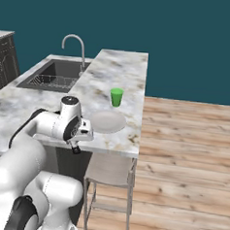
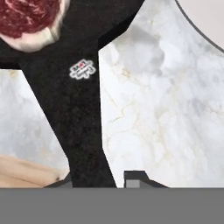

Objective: Pick up the pan with the steak in it and place it on the dining table. Then place the steak on the plate.

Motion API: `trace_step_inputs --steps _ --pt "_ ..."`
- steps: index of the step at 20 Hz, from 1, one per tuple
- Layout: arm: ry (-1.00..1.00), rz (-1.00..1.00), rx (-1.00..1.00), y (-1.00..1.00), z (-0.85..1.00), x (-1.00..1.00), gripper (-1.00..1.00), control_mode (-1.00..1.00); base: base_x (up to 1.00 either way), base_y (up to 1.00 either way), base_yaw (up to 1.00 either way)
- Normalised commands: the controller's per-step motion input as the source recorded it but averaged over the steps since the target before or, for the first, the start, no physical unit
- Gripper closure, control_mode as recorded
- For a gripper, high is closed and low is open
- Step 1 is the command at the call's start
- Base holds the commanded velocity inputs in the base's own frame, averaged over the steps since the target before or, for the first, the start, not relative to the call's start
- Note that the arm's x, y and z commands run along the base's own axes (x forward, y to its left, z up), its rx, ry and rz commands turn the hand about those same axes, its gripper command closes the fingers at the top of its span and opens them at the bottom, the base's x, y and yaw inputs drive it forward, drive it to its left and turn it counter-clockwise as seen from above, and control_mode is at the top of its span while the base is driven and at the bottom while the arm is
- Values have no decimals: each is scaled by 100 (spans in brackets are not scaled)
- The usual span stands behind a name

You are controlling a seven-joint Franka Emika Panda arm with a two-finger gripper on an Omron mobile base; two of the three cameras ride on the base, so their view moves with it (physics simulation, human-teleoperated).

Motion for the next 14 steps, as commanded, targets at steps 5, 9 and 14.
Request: trace_step_inputs --steps 5,9,14 --pt "0 0 0 0 0 0 -100 -100 0 0 0" --pt "0 -5 0 0 10 0 -100 -100 0 0 0" --pt "0 -9 1 -1 36 0 -100 -100 0 0 0"
